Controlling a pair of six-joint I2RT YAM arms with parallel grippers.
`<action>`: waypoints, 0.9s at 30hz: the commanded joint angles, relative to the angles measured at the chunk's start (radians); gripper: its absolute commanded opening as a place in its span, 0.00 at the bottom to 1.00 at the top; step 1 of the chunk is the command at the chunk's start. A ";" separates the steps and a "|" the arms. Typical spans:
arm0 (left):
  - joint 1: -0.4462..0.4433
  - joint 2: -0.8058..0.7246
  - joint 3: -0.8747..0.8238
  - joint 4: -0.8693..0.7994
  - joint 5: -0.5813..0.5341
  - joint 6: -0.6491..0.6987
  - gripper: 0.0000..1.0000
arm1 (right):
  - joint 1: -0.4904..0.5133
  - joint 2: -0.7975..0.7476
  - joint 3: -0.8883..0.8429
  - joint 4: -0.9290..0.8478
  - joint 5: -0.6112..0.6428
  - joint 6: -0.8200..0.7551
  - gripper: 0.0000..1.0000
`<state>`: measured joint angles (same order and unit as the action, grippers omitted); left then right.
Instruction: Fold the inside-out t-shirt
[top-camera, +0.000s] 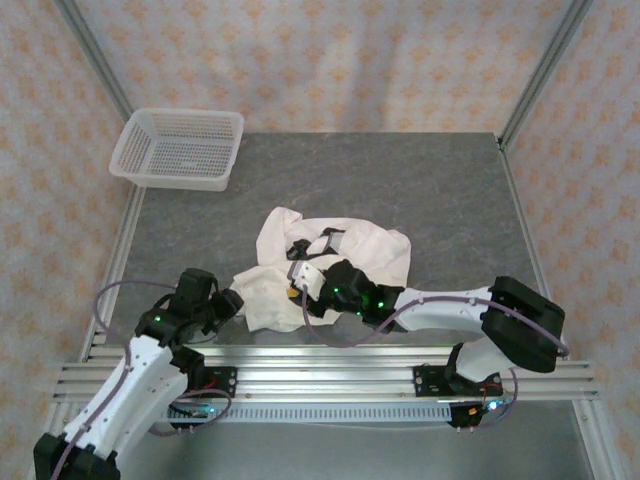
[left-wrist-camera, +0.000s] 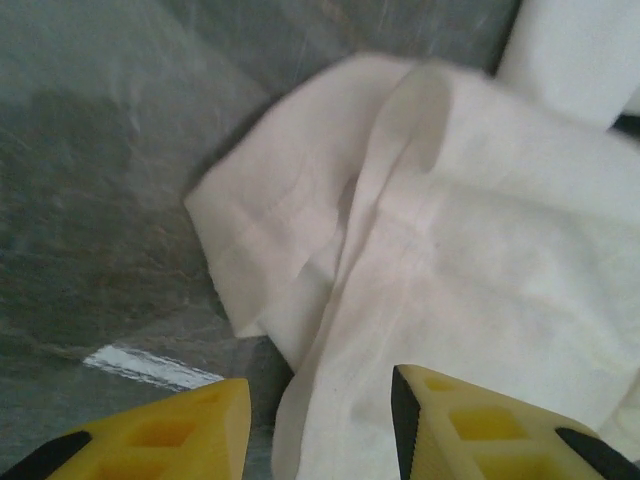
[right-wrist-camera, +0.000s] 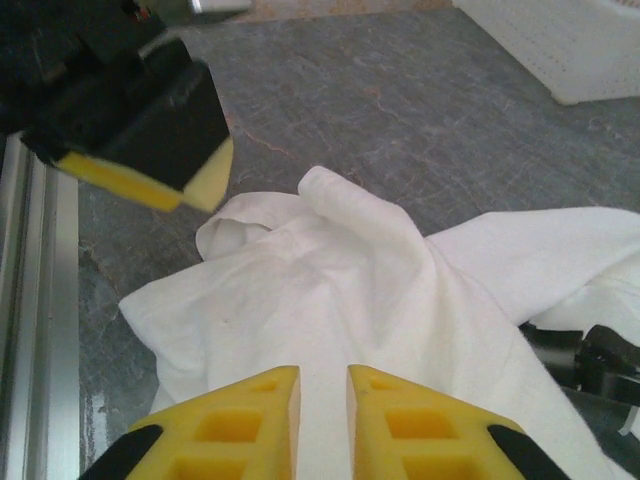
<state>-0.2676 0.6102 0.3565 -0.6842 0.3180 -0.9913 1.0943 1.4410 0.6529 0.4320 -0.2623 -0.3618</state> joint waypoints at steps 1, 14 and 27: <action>0.000 0.085 0.028 0.101 0.047 0.000 0.41 | 0.004 0.010 0.040 -0.017 -0.044 0.030 0.21; -0.001 0.287 -0.002 0.363 0.179 -0.022 0.54 | 0.010 0.013 0.063 -0.051 -0.042 0.037 0.24; -0.001 0.270 0.034 0.343 0.173 0.009 0.00 | 0.010 0.032 0.104 -0.094 -0.005 0.046 0.31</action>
<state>-0.2676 0.9138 0.3584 -0.3218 0.4980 -1.0122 1.0988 1.4544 0.7139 0.3508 -0.2909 -0.3344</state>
